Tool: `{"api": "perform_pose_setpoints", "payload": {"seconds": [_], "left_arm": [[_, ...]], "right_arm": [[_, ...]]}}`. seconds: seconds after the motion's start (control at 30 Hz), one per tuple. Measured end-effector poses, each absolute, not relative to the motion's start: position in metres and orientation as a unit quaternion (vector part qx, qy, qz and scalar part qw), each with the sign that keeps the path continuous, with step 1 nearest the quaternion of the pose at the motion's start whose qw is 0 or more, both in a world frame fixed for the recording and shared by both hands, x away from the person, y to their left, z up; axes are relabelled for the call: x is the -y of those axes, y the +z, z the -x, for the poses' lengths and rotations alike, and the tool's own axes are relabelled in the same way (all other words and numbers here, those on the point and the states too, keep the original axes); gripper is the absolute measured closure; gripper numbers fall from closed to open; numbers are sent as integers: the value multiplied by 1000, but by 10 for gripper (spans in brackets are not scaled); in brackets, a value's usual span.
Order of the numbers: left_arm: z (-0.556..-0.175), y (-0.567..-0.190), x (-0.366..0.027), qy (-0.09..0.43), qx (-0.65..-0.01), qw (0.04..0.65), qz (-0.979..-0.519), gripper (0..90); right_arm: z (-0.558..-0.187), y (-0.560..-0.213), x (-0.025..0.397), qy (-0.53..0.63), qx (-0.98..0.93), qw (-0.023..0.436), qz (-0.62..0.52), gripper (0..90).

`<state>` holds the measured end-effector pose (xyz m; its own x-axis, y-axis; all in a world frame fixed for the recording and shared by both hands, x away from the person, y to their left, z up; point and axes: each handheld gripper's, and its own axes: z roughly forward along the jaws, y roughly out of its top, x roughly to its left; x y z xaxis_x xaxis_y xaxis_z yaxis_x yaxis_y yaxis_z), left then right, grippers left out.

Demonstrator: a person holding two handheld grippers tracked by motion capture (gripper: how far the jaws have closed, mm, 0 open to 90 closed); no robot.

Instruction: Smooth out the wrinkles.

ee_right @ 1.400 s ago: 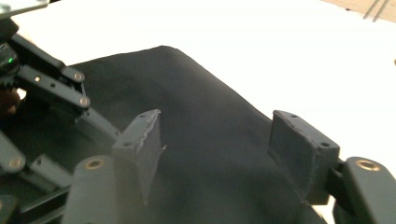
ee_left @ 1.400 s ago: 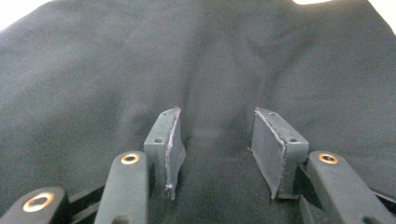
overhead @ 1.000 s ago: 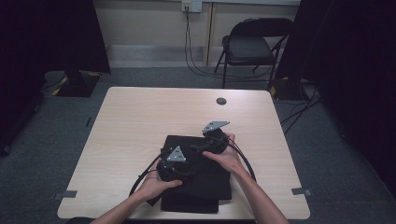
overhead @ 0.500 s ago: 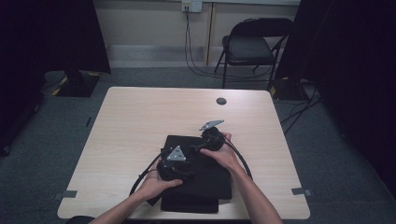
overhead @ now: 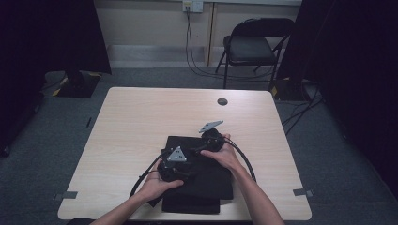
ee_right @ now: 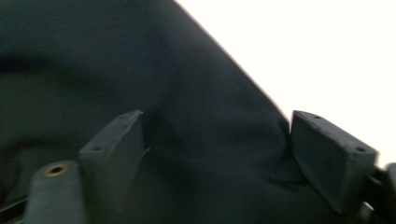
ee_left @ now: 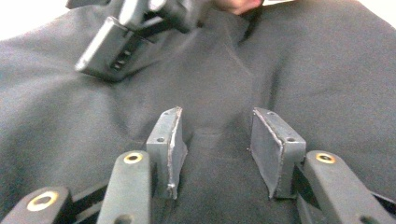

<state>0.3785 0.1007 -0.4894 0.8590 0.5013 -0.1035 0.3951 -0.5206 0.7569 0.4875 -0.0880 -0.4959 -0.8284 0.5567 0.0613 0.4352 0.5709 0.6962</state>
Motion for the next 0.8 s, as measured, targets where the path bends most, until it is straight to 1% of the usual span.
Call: {"api": "perform_pose_setpoints", "payload": {"seconds": [0.1, 0.17, 0.23, 0.27, 0.3, 0.4, 0.63, 0.8], "left_arm": [[-379, -488, -99, 67, -253, 408, -875, 548], [-381, -488, -99, 67, -254, 408, -875, 557], [-380, -488, -98, 71, -251, 406, -876, 562], [-380, -488, -98, 74, -248, 404, -877, 561], [-379, -489, -98, 76, -251, 407, -875, 562], [-379, -488, -97, 79, -252, 404, -876, 562], [-378, -489, -96, 84, -255, 403, -875, 578], [-380, -490, -94, 113, -254, 403, -872, 585]], "right_arm": [[-483, -495, 88, 373, -886, 76, -266, 363], [-481, -494, 89, 380, -884, 66, -264, 490], [-480, -494, 90, 385, -882, 59, -264, 594], [-479, -494, 91, 387, -881, 54, -265, 674], [-479, -494, 91, 389, -881, 39, -266, 721], [-476, -495, 91, 396, -876, 39, -272, 753], [-470, -486, 86, 386, -880, 65, -267, 775], [-468, -467, 91, 409, -871, 67, -264, 783]]}}
